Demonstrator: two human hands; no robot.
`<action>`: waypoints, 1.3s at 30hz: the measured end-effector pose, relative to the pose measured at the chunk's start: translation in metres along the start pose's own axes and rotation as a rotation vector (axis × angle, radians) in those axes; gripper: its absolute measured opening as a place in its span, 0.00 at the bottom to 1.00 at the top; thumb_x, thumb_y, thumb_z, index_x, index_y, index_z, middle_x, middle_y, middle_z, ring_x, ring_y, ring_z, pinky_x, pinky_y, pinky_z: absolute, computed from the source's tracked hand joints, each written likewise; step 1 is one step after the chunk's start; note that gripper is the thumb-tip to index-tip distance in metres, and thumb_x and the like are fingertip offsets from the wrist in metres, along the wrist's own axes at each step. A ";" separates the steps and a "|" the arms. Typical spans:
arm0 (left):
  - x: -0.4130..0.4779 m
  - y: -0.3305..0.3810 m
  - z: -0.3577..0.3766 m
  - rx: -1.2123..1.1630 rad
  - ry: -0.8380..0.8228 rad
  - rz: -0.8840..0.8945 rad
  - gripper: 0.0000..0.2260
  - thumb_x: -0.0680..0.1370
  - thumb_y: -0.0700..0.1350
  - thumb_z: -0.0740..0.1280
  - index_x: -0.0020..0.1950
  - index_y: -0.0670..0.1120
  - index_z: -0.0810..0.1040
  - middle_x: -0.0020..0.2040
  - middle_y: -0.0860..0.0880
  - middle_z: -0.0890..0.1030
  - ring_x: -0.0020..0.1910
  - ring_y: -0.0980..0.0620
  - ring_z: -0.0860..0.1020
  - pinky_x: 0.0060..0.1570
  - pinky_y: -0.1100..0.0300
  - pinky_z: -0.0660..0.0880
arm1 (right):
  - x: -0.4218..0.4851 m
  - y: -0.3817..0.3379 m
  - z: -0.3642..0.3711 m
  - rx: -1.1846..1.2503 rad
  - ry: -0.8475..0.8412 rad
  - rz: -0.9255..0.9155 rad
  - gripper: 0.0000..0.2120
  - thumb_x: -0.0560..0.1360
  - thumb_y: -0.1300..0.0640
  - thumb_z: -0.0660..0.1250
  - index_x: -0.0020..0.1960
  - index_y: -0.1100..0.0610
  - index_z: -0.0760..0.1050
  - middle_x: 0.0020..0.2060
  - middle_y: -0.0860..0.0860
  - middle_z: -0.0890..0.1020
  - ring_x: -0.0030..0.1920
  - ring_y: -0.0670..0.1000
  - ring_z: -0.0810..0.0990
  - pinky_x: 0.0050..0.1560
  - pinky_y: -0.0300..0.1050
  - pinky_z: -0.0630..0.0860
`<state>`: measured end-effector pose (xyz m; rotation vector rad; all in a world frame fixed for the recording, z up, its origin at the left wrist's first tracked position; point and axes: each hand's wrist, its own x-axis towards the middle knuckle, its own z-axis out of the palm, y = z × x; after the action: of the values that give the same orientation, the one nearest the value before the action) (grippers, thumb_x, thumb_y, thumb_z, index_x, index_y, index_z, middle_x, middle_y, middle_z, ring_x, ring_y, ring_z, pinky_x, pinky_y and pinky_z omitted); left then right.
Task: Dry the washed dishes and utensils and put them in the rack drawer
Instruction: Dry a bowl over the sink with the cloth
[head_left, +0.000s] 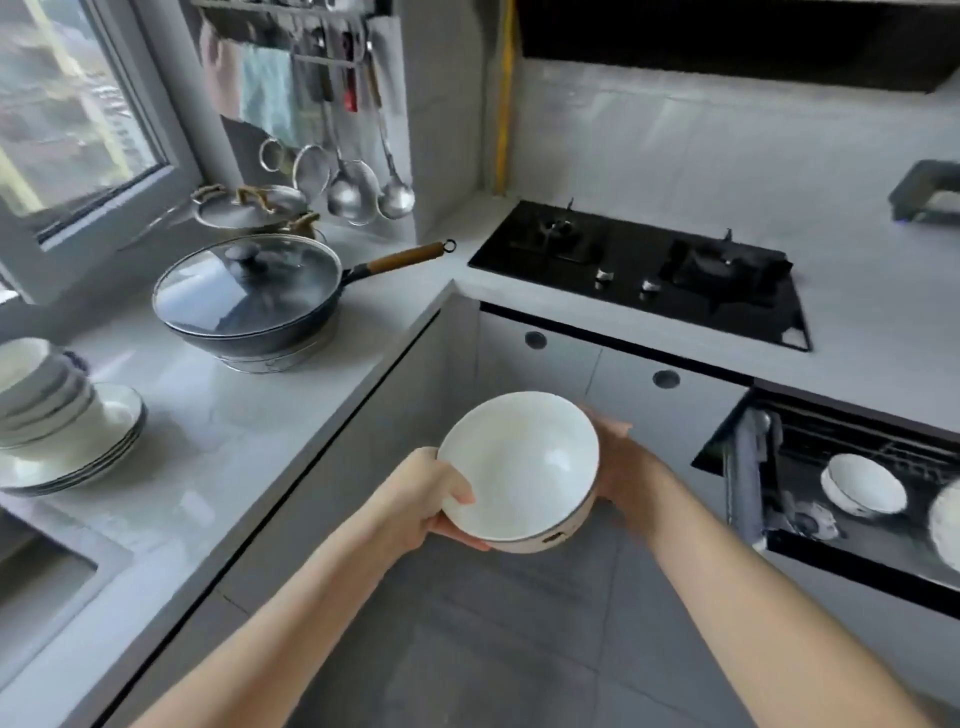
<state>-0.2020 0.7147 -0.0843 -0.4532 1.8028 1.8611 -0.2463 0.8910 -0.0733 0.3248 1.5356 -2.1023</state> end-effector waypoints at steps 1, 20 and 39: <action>0.004 -0.002 0.021 0.012 -0.024 0.006 0.17 0.72 0.26 0.57 0.59 0.34 0.73 0.55 0.38 0.76 0.48 0.35 0.77 0.25 0.53 0.78 | -0.014 0.006 -0.024 0.042 0.067 0.010 0.22 0.81 0.57 0.57 0.31 0.59 0.80 0.24 0.53 0.81 0.23 0.49 0.80 0.27 0.42 0.77; 0.143 -0.009 0.365 0.459 -0.041 0.366 0.17 0.71 0.31 0.56 0.54 0.47 0.73 0.44 0.50 0.77 0.44 0.48 0.73 0.37 0.58 0.72 | -0.136 0.009 -0.332 0.662 0.618 -0.190 0.11 0.81 0.64 0.54 0.50 0.57 0.75 0.35 0.53 0.84 0.32 0.53 0.83 0.42 0.56 0.78; 0.367 -0.051 0.647 0.471 -0.068 -0.186 0.14 0.75 0.32 0.58 0.58 0.43 0.65 0.53 0.41 0.73 0.41 0.39 0.79 0.23 0.53 0.79 | -0.112 -0.031 -0.693 -0.619 0.817 -0.078 0.39 0.74 0.59 0.69 0.76 0.43 0.51 0.57 0.44 0.75 0.44 0.33 0.77 0.41 0.30 0.75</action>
<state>-0.4036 1.4023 -0.2914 -0.3604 1.9952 1.2589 -0.2411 1.5768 -0.2246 0.9690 2.5826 -1.4679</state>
